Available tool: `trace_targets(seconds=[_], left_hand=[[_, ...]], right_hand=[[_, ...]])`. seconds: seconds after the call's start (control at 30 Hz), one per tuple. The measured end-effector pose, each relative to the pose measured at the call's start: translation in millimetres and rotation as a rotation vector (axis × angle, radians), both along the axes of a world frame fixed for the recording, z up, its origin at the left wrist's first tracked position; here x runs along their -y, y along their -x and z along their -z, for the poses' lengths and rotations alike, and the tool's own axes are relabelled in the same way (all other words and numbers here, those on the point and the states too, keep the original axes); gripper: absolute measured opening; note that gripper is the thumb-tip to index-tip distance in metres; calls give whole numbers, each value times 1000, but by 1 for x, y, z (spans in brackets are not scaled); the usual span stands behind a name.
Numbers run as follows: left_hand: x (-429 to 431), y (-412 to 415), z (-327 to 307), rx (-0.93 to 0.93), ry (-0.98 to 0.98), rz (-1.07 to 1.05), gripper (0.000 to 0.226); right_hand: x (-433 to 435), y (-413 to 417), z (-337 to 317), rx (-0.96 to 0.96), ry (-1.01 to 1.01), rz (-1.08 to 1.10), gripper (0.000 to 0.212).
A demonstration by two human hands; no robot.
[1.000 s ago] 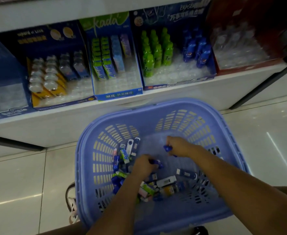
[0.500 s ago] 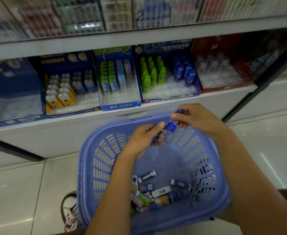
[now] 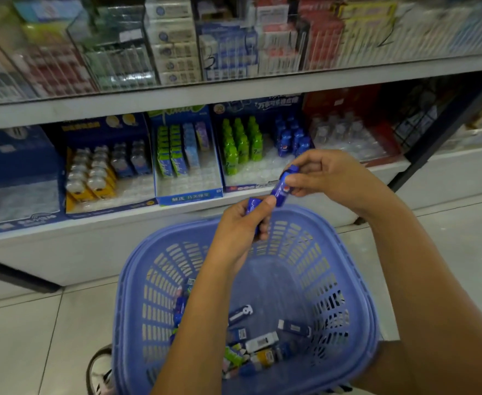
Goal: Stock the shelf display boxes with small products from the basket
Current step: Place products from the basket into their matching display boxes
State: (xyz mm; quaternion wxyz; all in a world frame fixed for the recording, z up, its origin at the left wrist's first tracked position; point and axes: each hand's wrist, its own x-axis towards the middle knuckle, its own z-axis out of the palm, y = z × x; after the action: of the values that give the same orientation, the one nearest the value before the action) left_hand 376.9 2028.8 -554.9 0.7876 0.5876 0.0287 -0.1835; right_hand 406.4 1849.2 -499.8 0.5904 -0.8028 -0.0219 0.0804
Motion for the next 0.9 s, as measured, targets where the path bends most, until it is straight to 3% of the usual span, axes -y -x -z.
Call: trace_targets(seconds=[0.13, 0.3, 0.6, 0.9], left_hand=[[1, -9, 1, -187, 96, -116, 24], [6, -14, 6, -241, 99, -141, 24], [10, -20, 11, -130, -225, -149, 25], [10, -23, 12, -147, -80, -170, 27]], right_hand=[[19, -45, 1, 192, 213, 225, 19], [29, -90, 15, 270, 534, 133, 24], [30, -113, 19, 204, 683, 30, 29], [28, -118, 16, 148, 805, -60, 33]])
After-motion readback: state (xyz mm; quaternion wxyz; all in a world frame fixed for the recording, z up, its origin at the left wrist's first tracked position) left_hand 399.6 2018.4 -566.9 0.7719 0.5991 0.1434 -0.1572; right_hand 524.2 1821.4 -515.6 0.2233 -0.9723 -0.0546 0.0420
